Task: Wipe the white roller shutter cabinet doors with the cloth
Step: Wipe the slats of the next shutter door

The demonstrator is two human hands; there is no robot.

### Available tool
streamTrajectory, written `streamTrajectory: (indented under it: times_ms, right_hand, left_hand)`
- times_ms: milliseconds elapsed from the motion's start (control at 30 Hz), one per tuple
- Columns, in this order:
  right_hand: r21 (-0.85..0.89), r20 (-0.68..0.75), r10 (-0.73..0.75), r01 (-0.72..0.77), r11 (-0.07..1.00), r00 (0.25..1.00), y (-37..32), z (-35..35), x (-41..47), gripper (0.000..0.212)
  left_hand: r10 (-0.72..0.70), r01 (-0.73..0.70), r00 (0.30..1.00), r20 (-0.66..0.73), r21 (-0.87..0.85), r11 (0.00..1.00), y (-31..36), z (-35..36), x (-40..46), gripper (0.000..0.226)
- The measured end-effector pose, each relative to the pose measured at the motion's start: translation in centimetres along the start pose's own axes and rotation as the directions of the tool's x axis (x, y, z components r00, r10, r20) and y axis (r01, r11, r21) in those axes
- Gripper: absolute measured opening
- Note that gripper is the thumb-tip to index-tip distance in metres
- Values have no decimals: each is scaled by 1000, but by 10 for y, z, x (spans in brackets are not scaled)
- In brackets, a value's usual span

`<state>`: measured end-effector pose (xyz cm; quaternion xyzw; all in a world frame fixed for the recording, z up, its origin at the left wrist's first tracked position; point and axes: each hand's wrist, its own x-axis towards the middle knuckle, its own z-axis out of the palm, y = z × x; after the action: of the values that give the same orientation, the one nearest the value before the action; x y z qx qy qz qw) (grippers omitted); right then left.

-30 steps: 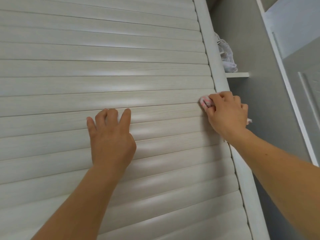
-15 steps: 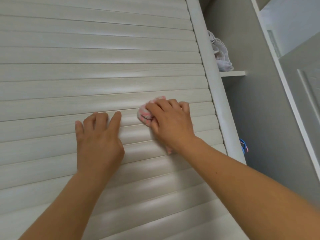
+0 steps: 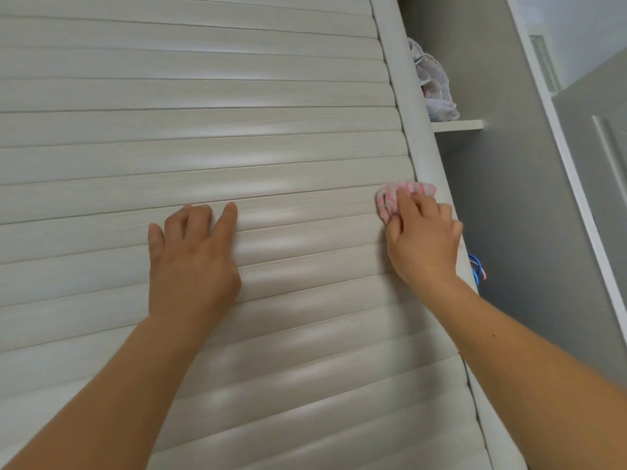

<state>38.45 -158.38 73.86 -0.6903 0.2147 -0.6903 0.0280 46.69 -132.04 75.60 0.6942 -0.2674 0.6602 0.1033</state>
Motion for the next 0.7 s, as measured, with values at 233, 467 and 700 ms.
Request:
streamTrajectory:
  times_ms: [233, 467, 700]
  right_hand:
    - [112, 53, 29, -35, 993, 998, -30, 5, -47, 52]
    - [254, 93, -396, 363, 896, 913, -42, -9, -71, 42]
    - [218, 73, 33, -48, 975, 997, -2, -19, -9, 20]
  left_hand:
    - [-33, 33, 999, 0, -3, 999, 2, 1, -1, 61]
    - [-71, 72, 994, 87, -11, 997, 9, -4, -5, 62]
    - [-45, 47, 976, 214, -7, 999, 0, -8, -13, 67]
